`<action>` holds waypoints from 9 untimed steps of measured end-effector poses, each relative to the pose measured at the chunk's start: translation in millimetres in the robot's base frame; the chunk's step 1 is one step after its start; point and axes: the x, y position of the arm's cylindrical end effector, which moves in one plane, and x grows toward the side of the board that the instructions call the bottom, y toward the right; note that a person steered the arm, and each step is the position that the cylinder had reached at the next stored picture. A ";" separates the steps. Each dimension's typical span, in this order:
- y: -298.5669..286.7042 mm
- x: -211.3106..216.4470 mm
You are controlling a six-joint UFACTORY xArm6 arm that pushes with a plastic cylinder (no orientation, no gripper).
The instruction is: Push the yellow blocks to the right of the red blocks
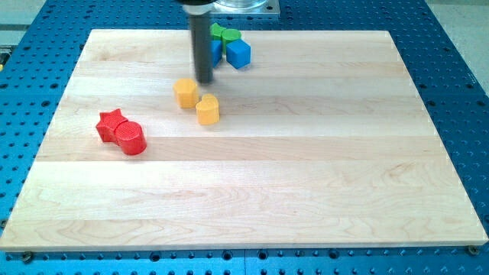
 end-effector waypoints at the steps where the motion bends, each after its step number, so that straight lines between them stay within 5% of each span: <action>1: -14.9 53.8; 3: 78.4 33.4; 4: 73.6 54.7; 5: -23.7 56.7; 7: 45.0 43.4; 9: 16.2 87.0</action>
